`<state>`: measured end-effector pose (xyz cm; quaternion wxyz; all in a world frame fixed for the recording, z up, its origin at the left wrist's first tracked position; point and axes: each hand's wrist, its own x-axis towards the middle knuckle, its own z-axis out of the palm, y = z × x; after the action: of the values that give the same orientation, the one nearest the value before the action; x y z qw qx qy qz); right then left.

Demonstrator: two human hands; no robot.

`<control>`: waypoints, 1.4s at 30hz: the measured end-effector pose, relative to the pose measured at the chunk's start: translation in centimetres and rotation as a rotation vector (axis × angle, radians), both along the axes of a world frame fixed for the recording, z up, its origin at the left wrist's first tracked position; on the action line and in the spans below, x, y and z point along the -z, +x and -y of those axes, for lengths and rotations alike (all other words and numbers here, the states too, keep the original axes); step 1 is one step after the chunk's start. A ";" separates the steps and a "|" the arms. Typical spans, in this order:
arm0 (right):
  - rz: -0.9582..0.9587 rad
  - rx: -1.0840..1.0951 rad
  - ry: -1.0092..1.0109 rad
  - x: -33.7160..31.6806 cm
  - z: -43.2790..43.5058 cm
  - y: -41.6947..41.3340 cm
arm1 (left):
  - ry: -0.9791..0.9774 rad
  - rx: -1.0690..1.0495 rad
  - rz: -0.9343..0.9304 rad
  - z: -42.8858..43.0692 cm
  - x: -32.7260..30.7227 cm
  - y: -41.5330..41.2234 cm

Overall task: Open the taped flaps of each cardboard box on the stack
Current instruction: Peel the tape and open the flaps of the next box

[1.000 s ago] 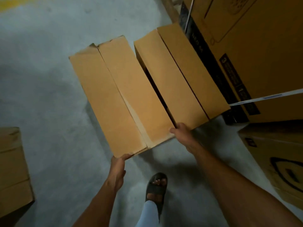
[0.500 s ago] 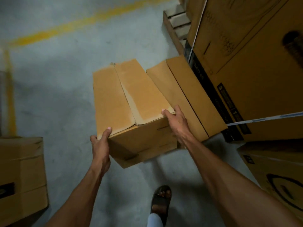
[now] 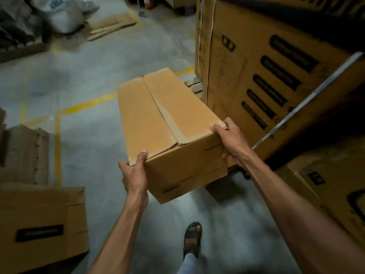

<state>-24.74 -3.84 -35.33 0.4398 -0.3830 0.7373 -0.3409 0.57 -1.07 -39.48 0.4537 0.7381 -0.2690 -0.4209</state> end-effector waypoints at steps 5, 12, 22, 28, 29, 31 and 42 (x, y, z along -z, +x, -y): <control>-0.065 0.095 -0.147 -10.5 -14.6 -2.3 | -0.149 0.076 -0.014 -12.5 -10.5 -2.2; -0.022 0.231 -0.282 -19.9 -31.6 -4.3 | -0.320 0.206 -0.005 -24.9 -20.8 -3.9; 0.097 0.414 -0.437 -26.7 -45.8 -3.2 | -0.478 0.375 -0.012 -32.7 -28.7 -4.6; 0.084 0.521 -0.453 -28.2 -51.8 -2.4 | -0.511 0.520 -0.061 -35.1 -30.2 -5.1; 0.067 0.544 -0.453 -28.5 -52.5 -2.5 | -0.514 0.541 -0.077 -35.3 -30.3 -5.4; 0.031 0.603 -0.450 -29.0 -54.1 -2.6 | -0.514 0.597 -0.106 -35.6 -30.4 -6.2; -0.030 0.912 -0.505 -29.9 -60.3 -5.3 | -0.544 0.948 -0.216 -36.4 -32.0 -13.9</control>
<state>-30.04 56.50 -5.42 0.1301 -0.1220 0.7303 -0.6594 -13.38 35.35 -7.51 0.4139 0.3450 -0.6225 -0.5675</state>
